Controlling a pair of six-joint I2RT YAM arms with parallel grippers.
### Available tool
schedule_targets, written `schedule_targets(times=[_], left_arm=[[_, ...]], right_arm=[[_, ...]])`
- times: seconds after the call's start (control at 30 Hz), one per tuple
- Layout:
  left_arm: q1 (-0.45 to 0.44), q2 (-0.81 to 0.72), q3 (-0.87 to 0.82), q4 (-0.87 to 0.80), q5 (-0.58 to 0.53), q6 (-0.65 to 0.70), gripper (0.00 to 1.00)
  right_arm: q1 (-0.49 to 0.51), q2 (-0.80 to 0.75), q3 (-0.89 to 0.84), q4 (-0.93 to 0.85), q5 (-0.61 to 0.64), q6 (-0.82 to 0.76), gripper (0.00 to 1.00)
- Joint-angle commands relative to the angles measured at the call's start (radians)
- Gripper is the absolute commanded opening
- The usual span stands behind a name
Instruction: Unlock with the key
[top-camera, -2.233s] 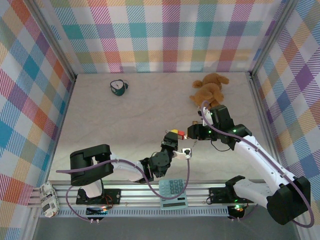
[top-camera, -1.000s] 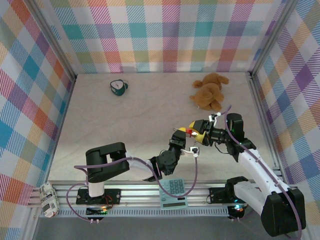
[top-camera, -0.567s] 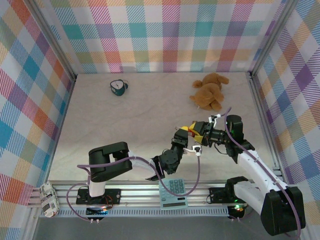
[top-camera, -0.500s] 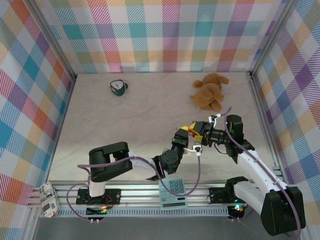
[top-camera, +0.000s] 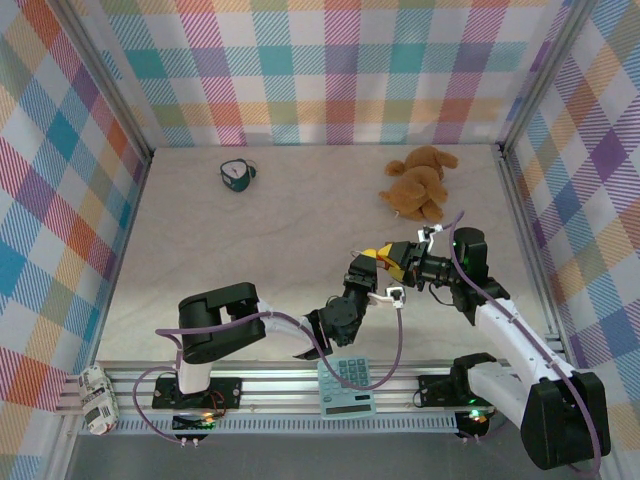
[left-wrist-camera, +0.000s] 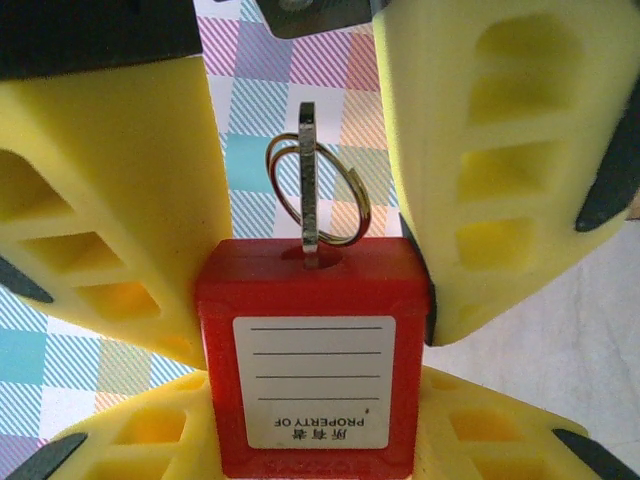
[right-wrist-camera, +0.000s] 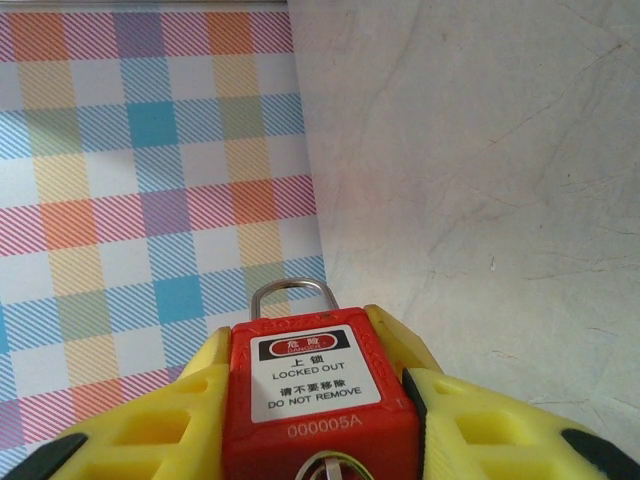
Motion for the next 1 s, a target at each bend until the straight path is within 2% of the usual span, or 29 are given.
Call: schedule_targets(times=[0.0,0.03,0.17,0.27,0.4,0.53,0.63,0.77,0.83,0.9,0.97], left_arm=[[-0.003,-0.004,-0.004,0.046,0.006,-0.017,0.19],[-0.004,-0.010,-0.010,0.045,0.005,-0.020,0.24],[-0.003,-0.040,-0.049,0.042,-0.001,-0.043,0.54],[-0.003,-0.077,-0.087,0.036,-0.012,-0.070,0.71],[-0.005,-0.167,-0.148,-0.050,-0.020,-0.132,0.84],[0.001,-0.310,-0.195,-0.229,-0.020,-0.256,0.86],[0.021,-0.454,-0.187,-0.541,0.013,-0.431,0.84],[0.087,-0.597,-0.138,-0.882,0.136,-0.639,0.81],[0.123,-0.629,-0.127,-0.929,0.201,-0.686,0.80],[0.166,-0.651,-0.131,-0.979,0.321,-0.704,0.80],[0.198,-0.649,-0.125,-1.006,0.378,-0.706,0.79]], right_arm=[[0.003,0.003,0.049,-0.011,-0.012,-0.018,0.30],[0.003,0.005,0.052,-0.014,-0.008,-0.021,0.30],[0.000,0.006,0.069,-0.042,0.007,-0.044,0.29],[-0.011,0.007,0.085,-0.072,0.017,-0.069,0.29],[-0.027,0.027,0.121,-0.095,0.014,-0.103,0.28],[-0.040,0.051,0.151,-0.126,0.008,-0.147,0.28],[-0.047,0.062,0.161,-0.166,0.012,-0.195,0.27],[-0.051,0.065,0.158,-0.182,0.013,-0.216,0.27],[-0.051,0.053,0.157,-0.203,0.020,-0.232,0.27],[-0.050,0.030,0.154,-0.227,0.027,-0.251,0.27],[-0.050,0.014,0.149,-0.248,0.032,-0.266,0.27]])
